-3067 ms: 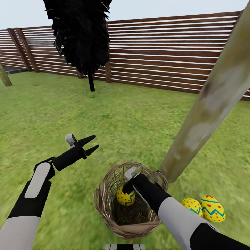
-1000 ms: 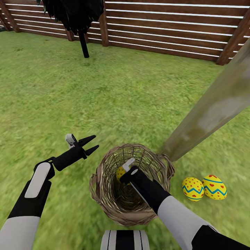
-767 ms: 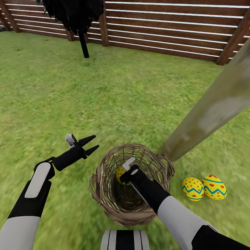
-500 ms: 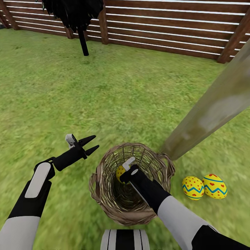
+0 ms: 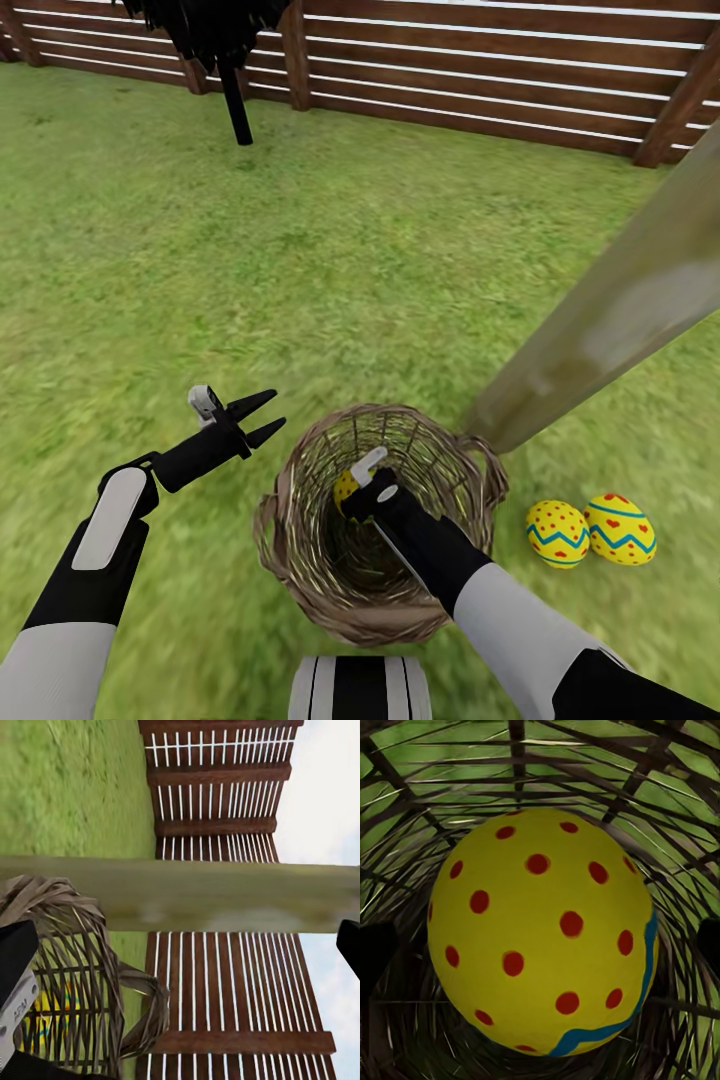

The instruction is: Take the three Easter eggs out of the wicker basket on the lawn in the garden, then place them on the lawn next to a single tree (choose any tree) so that all three eggs are next to the same tree and none are left in the basket.

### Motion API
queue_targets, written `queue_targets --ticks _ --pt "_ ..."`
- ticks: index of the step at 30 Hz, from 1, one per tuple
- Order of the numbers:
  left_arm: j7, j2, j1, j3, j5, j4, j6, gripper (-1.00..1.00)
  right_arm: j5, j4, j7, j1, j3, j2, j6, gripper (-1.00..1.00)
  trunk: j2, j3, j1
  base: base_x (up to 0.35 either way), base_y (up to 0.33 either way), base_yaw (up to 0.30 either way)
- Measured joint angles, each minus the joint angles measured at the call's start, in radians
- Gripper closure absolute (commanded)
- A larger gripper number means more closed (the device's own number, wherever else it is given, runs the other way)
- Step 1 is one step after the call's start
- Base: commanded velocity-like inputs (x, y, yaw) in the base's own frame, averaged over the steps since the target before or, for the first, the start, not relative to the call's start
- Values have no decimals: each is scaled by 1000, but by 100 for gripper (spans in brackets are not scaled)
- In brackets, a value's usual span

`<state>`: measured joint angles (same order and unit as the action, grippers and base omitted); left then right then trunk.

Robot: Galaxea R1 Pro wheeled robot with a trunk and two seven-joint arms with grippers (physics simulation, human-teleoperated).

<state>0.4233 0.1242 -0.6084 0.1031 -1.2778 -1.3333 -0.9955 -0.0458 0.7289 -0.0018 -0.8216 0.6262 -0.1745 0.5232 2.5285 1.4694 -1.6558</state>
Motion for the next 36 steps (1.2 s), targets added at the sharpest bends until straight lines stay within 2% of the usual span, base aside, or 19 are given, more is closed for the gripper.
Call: queue_targets --ticks 5,12,22,29,36 --pt "0 0 0 0 -2 0 1 -100 0 2 -4 0 0 0 0 -100 1 12 -1 0 0 0" --pt "0 0 0 0 -2 0 1 -100 0 1 -53 0 -1 0 0 -100 2 27 -3 0 0 0" --pt "0 -1 0 0 -2 1 2 -100 0 0 -60 0 -1 0 0 -100 4 66 -8 0 0 0" --pt "0 -3 1 0 -4 2 1 -100 1 1 -58 1 -1 0 0 -100 4 66 -8 0 0 0" --pt "0 -3 3 0 -2 2 2 -100 -1 6 -58 1 -1 0 0 -100 5 81 -9 0 0 0"
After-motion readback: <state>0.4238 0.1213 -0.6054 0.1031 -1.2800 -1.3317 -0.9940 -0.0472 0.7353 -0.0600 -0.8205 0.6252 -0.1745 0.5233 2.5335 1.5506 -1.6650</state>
